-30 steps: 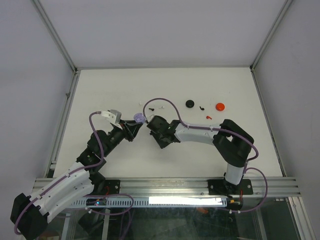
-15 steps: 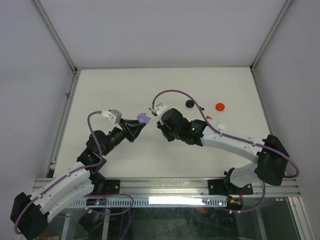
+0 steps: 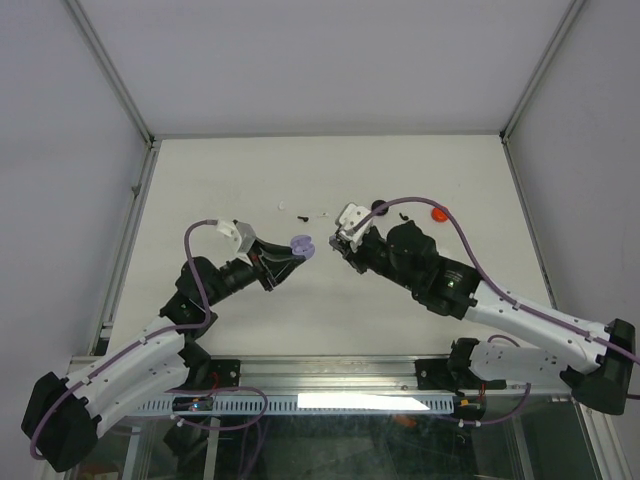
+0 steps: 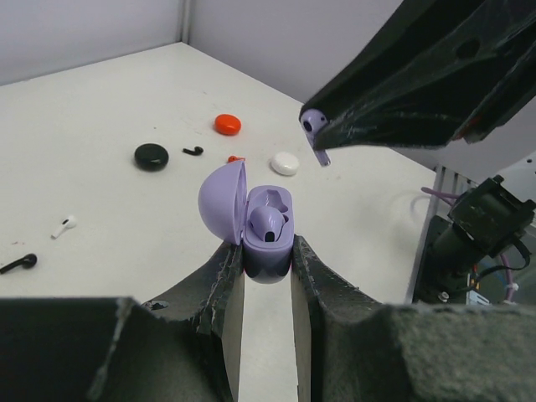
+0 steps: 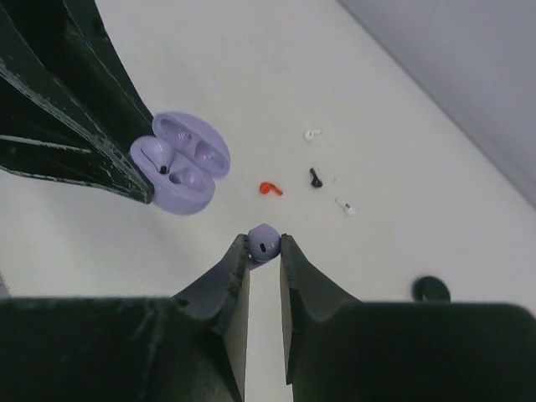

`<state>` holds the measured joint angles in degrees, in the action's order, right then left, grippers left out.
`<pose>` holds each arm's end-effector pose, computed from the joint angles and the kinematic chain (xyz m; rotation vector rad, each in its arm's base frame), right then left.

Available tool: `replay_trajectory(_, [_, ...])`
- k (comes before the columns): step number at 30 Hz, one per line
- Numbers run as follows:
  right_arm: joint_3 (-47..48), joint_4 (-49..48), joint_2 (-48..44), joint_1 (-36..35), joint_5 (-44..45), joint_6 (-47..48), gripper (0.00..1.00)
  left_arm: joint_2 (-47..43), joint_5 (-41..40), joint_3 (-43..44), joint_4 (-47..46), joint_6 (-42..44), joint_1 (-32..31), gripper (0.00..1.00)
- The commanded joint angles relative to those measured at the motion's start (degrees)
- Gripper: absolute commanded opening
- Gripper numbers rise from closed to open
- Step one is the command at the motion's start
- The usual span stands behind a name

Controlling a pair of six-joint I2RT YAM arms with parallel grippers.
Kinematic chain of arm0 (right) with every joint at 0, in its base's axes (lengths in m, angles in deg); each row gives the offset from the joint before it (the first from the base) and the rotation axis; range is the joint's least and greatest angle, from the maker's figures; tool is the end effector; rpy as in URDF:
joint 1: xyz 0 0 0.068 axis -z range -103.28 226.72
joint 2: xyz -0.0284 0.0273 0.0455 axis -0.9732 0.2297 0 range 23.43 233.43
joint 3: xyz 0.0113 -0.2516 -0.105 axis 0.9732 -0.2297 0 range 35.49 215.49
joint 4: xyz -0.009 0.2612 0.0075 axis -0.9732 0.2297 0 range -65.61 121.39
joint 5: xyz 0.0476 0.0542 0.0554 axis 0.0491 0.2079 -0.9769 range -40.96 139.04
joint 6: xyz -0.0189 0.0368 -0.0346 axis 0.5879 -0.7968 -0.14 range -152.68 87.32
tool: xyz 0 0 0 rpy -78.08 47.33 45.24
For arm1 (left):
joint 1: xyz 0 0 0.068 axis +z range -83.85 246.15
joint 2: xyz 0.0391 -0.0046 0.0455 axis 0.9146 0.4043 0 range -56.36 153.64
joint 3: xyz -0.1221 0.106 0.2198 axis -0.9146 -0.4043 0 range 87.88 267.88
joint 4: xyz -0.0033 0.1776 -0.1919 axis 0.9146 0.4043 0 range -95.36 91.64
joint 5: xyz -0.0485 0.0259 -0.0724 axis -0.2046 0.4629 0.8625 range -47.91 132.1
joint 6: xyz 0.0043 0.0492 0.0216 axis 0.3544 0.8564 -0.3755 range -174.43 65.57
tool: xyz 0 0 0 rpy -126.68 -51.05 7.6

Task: Insert the wireless bluetooth earbuds into the charging case
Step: Pick up the earbud from the center of the board, then place the earbud in the charging case.

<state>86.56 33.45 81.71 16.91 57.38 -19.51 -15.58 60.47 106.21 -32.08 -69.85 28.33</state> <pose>0.1235 0.2020 0.3363 -1.0302 1.5651 0.4302 0.1328 -0.1173 0.2559 0.5689 1.4756 -0.9774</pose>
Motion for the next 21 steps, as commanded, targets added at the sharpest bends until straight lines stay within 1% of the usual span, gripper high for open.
replay_trajectory(1, [-0.45,-9.79,-3.86,-0.8,-3.17,10.15,0.04,1.27,5.8,3.52,-5.57,1.89,-0.05,0.05])
replay_trajectory(5, [-2.7,-15.19,-6.12,-1.07,-8.97,15.57,0.04,2.3,8.13,4.06,-7.88,1.15,-0.05,0.06])
replay_trajectory(9, [-5.29,-21.17,-7.02,-1.3,-14.35,18.16,0.04,3.09,11.64,4.7,-9.52,0.64,-0.06,0.06])
replay_trajectory(15, [-6.85,-25.62,-6.88,-2.14,-18.44,19.95,0.03,3.0,14.4,4.89,-12.11,-0.69,-0.05,0.07])
replay_trajectory(21, [-9.06,-29.6,-6.78,-2.55,-19.01,20.61,0.03,3.12,15.63,5.22,-13.42,-1.87,-0.06,0.07])
